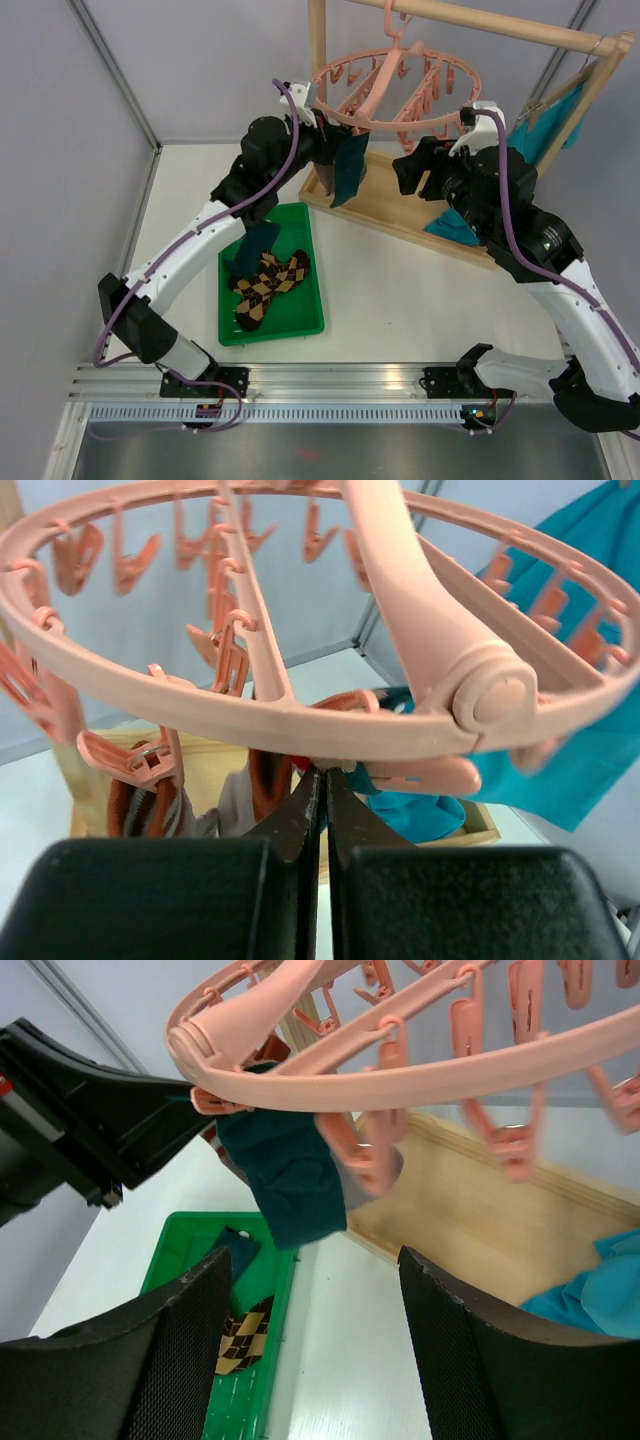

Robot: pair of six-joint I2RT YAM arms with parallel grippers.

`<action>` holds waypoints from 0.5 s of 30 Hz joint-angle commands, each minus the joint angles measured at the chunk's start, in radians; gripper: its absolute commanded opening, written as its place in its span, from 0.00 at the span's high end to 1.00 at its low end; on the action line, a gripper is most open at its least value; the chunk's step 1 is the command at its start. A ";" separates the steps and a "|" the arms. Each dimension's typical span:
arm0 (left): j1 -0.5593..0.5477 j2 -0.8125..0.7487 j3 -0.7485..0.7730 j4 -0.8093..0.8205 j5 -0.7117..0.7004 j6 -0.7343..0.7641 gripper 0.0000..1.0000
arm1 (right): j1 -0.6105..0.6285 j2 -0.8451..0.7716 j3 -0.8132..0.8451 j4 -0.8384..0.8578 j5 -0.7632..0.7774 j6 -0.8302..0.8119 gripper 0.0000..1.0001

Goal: Clip the socks to the hanger
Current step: Clamp the sock onto the hanger, then pick up the sock from the bin.

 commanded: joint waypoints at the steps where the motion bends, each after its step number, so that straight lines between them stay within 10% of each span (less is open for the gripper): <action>1: 0.040 0.032 0.101 -0.069 0.035 -0.043 0.98 | 0.003 -0.030 -0.011 -0.015 0.028 -0.007 0.26; 15: 0.152 0.169 0.289 -0.211 0.101 -0.121 0.98 | 0.003 -0.045 -0.034 -0.032 0.014 -0.027 0.26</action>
